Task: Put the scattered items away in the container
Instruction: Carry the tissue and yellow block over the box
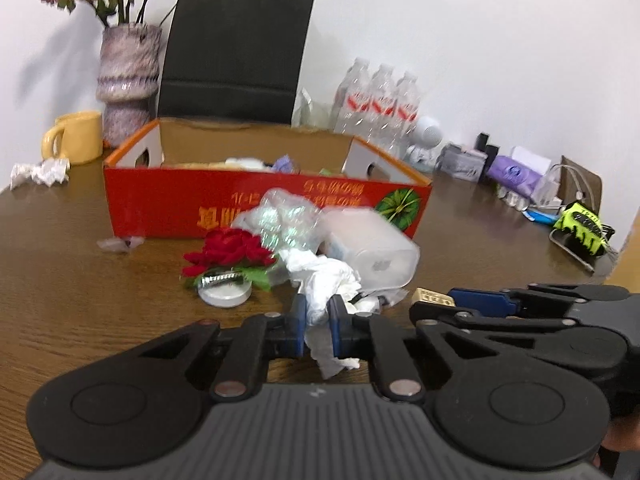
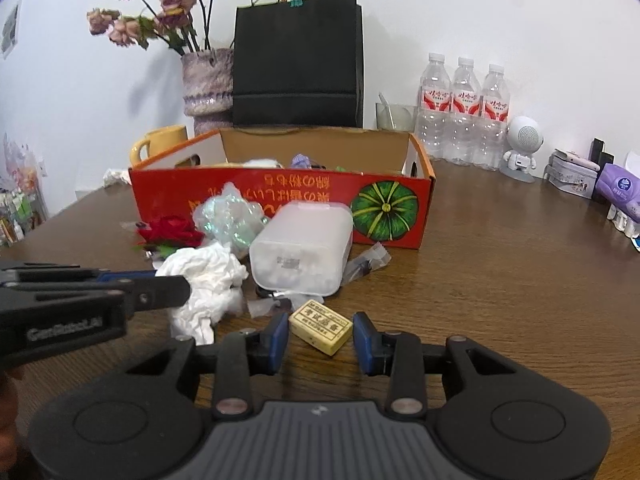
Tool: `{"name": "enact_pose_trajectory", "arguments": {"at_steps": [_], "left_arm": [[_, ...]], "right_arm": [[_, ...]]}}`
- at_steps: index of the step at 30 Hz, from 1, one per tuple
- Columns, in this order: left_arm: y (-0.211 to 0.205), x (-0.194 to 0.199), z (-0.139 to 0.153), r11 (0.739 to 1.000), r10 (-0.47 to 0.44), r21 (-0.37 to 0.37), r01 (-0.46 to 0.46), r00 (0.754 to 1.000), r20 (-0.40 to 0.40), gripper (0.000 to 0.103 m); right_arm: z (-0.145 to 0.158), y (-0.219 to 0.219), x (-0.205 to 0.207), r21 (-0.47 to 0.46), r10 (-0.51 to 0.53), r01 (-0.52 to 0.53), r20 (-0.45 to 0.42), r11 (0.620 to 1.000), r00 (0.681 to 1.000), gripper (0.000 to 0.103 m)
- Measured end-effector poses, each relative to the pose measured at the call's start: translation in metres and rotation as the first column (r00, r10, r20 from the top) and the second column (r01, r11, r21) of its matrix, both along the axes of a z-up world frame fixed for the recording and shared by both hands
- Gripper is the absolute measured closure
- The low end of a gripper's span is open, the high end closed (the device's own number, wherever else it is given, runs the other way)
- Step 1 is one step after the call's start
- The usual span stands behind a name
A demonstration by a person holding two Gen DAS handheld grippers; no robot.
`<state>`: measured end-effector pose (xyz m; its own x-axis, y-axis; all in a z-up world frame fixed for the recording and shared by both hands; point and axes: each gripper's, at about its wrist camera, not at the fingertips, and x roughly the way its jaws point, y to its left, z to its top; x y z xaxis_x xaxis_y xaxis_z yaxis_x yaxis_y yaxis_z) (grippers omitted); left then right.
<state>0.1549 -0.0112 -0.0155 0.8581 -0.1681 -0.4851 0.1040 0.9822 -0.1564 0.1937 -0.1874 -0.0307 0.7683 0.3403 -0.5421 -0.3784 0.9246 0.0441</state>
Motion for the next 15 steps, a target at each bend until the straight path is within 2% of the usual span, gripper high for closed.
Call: {"name": "enact_pose_trajectory", "arguments": {"at_steps": [6, 15], "left_arm": [[0.006, -0.009, 0.01, 1.0, -0.006, -0.014, 0.006, 1.0, 0.03, 0.091], [0.018, -0.011, 0.041, 1.0, -0.002, -0.018, 0.004, 0.994, 0.111, 0.091]], "right_arm": [[0.014, -0.007, -0.005, 0.04, 0.004, -0.005, 0.026, 0.999, 1.0, 0.069], [0.045, -0.001, 0.0, 0.086, 0.023, -0.03, 0.076, 0.996, 0.997, 0.069]]}}
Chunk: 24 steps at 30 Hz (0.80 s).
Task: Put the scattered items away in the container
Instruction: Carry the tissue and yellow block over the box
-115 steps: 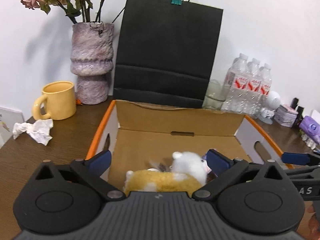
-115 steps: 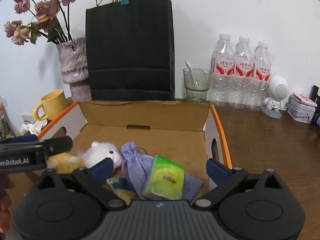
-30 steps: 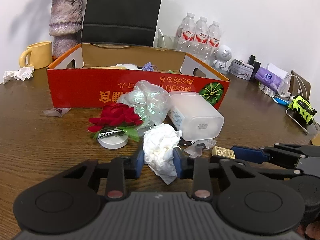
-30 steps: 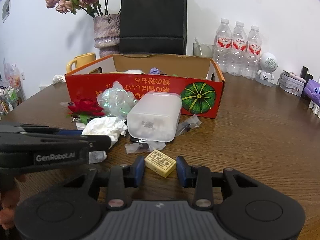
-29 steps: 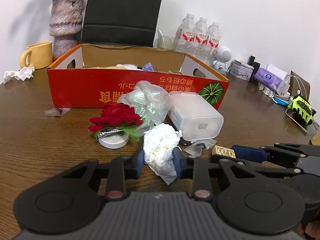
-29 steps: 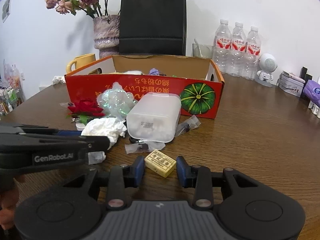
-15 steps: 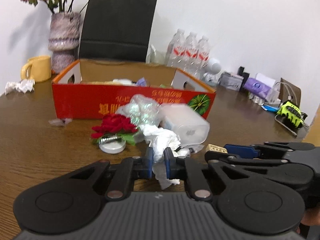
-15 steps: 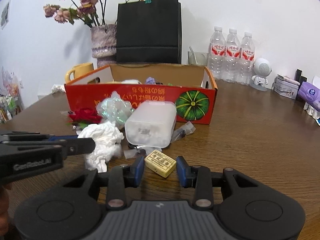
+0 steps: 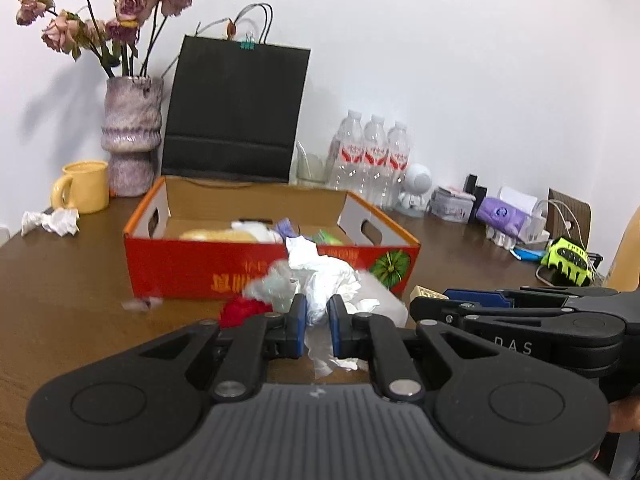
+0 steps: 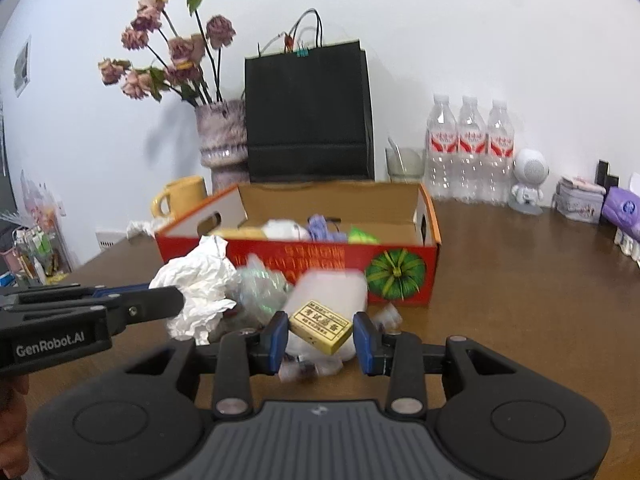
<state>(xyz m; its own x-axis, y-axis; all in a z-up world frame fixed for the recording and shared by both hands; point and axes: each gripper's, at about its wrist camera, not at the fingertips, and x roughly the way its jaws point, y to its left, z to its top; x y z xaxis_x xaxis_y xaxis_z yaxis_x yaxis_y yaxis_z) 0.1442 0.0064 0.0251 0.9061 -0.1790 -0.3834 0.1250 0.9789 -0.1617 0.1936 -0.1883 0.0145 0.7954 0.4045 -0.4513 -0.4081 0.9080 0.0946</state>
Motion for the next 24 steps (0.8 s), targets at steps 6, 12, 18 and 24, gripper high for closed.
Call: {"name": "enact_pose_trajectory", "arguments": {"at_steps": [6, 12, 18, 24], "left_arm": [[0.01, 0.008, 0.013, 1.0, 0.016, -0.004, -0.016, 0.999, 0.035, 0.091], [0.019, 0.025, 0.024, 1.0, 0.004, -0.011, -0.003, 0.999, 0.045, 0.091], [0.034, 0.066, 0.044, 0.999, 0.025, -0.03, -0.023, 0.997, 0.072, 0.091], [0.054, 0.109, 0.045, 0.994, 0.051, -0.096, -0.047, 0.998, 0.04, 0.09]], "right_arm": [[0.013, 0.012, 0.012, 0.013, 0.015, -0.016, 0.024, 1.0, 1.0, 0.069], [0.028, 0.021, 0.03, 0.017, 0.032, -0.033, 0.044, 0.999, 0.998, 0.069], [0.051, 0.032, 0.073, 0.037, 0.03, -0.033, 0.071, 0.999, 0.997, 0.069], [0.05, 0.039, 0.118, 0.046, 0.01, -0.012, 0.037, 0.999, 0.999, 0.069]]}}
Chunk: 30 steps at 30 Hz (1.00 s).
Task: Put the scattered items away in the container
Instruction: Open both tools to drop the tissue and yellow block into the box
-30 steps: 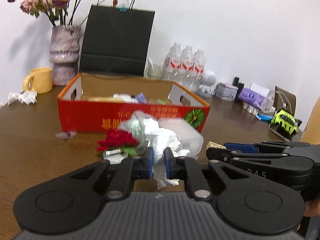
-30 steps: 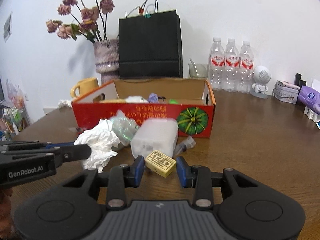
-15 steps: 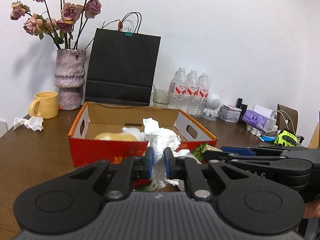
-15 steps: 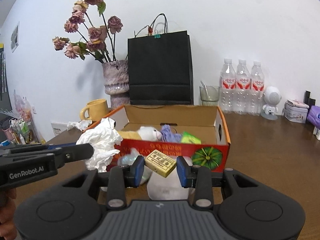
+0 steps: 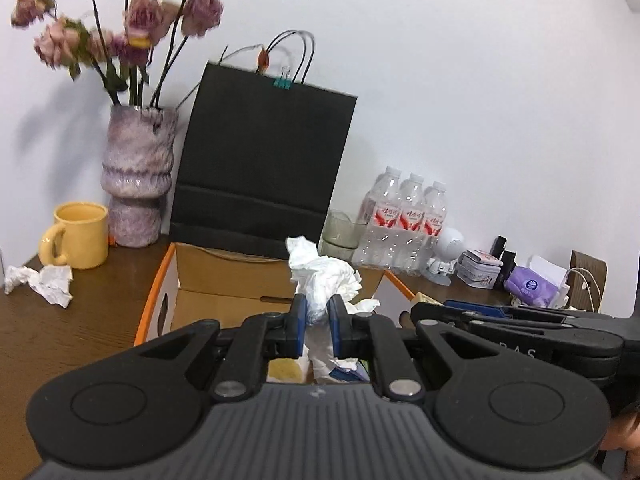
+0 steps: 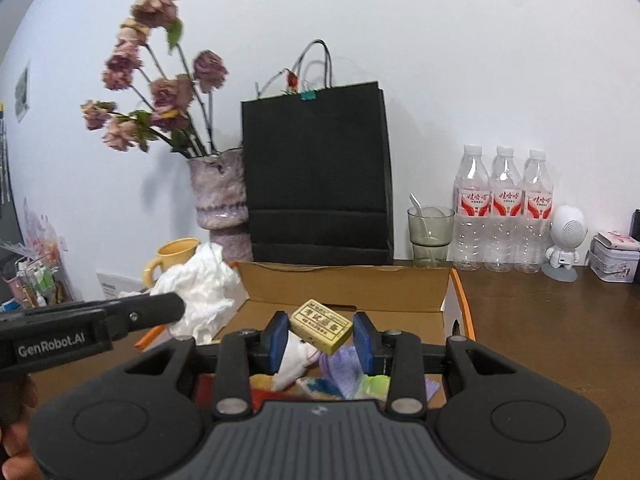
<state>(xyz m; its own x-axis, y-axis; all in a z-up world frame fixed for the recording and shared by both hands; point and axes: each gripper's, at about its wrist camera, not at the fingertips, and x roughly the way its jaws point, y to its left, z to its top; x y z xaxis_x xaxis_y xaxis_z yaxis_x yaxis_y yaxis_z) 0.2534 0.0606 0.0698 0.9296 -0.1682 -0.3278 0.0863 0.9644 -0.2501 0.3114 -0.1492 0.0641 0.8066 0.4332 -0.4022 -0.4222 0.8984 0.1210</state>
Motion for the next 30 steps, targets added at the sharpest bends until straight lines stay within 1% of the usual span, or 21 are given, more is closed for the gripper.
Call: {"name": "enact_pose_trajectory", "arguments": {"at_steps": [8, 9, 10, 11, 12, 13, 14, 15, 16, 18, 21, 30], "left_arm": [[0.016, 0.042, -0.017, 0.999, 0.033, 0.016, -0.032, 0.997, -0.066, 0.09], [0.018, 0.046, -0.019, 0.999, 0.037, 0.015, -0.036, 0.997, -0.072, 0.089], [0.019, 0.052, -0.021, 0.999, 0.039, 0.019, -0.038, 0.995, -0.086, 0.084], [0.02, 0.056, -0.023, 0.999, 0.037, 0.026, -0.034, 0.994, -0.098, 0.078], [0.02, 0.061, -0.025, 0.999, 0.034, 0.035, -0.031, 0.993, -0.109, 0.053], [0.02, 0.065, -0.027, 0.998, 0.037, 0.045, -0.032, 0.992, -0.119, 0.018], [0.019, 0.067, -0.029, 0.997, 0.053, 0.059, -0.045, 0.991, -0.125, 0.007], [0.018, 0.069, -0.031, 0.994, 0.079, 0.086, -0.069, 0.989, -0.123, 0.002], [0.015, 0.069, -0.032, 0.99, 0.095, 0.119, -0.08, 0.988, -0.119, 0.001], [0.012, 0.071, -0.034, 0.984, 0.105, 0.156, -0.086, 0.988, -0.117, 0.0], [0.009, 0.072, -0.037, 0.977, 0.133, 0.185, -0.109, 0.983, -0.123, 0.0], [0.009, 0.072, -0.036, 0.975, 0.138, 0.192, -0.113, 0.983, -0.123, 0.0]], "right_arm": [[-0.016, 0.008, 0.049, -0.035, -0.033, 0.032, -0.04, 0.999, 0.999, 0.069], [-0.019, 0.009, 0.053, -0.04, -0.037, 0.035, -0.045, 0.999, 0.998, 0.069], [-0.022, 0.011, 0.058, -0.047, -0.039, 0.037, -0.052, 0.998, 0.998, 0.069], [-0.025, 0.012, 0.063, -0.057, -0.041, 0.037, -0.061, 0.998, 0.997, 0.068], [-0.028, 0.013, 0.067, -0.069, -0.042, 0.037, -0.071, 0.997, 0.997, 0.066], [-0.031, 0.015, 0.071, -0.082, -0.045, 0.038, -0.084, 0.996, 0.995, 0.048], [-0.034, 0.016, 0.075, -0.096, -0.055, 0.046, -0.097, 0.994, 0.994, 0.033], [-0.037, 0.017, 0.077, -0.108, -0.067, 0.056, -0.1, 0.993, 0.993, 0.004], [-0.039, 0.017, 0.078, -0.119, -0.078, 0.066, -0.093, 0.991, 0.993, 0.0], [-0.042, 0.019, 0.082, -0.144, -0.084, 0.068, -0.105, 0.987, 0.991, 0.0], [-0.045, 0.017, 0.084, -0.148, -0.094, 0.075, -0.129, 0.986, 0.987, 0.0], [-0.043, 0.018, 0.081, -0.15, -0.096, 0.077, -0.125, 0.986, 0.988, 0.0]]}}
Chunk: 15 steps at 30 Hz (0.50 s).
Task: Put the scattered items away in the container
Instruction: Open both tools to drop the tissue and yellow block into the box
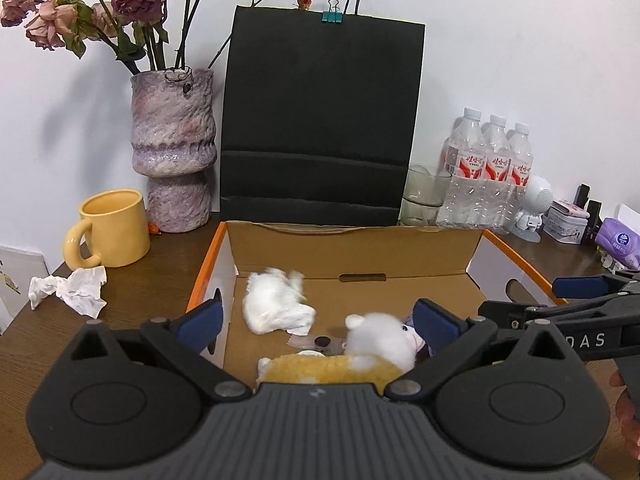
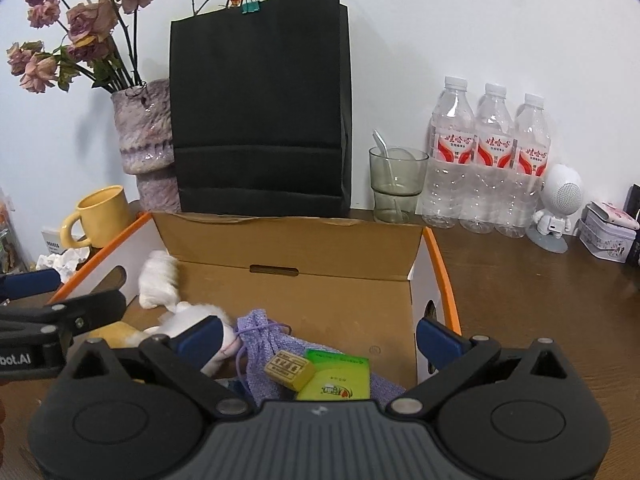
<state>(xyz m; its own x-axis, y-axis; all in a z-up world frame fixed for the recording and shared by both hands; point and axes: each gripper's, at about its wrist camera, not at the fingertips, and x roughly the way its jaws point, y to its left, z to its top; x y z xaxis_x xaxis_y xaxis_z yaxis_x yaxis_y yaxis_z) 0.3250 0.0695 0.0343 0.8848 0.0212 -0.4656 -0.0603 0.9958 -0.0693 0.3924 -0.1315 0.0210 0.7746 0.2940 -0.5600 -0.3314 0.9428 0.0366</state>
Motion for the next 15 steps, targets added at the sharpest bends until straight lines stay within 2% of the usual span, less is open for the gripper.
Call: {"name": "enact_pose_trajectory", "arguments": {"at_steps": [10, 15], "left_arm": [[-0.001, -0.002, 0.002, 1.0, -0.003, 0.001, 0.003, 1.0, 0.005, 0.0], [0.004, -0.02, 0.014, 0.999, 0.025, -0.031, -0.023, 0.998, 0.064, 0.0]], "right_arm": [[0.004, 0.0, -0.005, 0.004, 0.002, -0.002, 0.014, 1.0, 1.0, 0.0], [0.017, -0.007, -0.025, 0.022, 0.01, -0.011, 0.061, 1.0, 0.998, 0.0]]}}
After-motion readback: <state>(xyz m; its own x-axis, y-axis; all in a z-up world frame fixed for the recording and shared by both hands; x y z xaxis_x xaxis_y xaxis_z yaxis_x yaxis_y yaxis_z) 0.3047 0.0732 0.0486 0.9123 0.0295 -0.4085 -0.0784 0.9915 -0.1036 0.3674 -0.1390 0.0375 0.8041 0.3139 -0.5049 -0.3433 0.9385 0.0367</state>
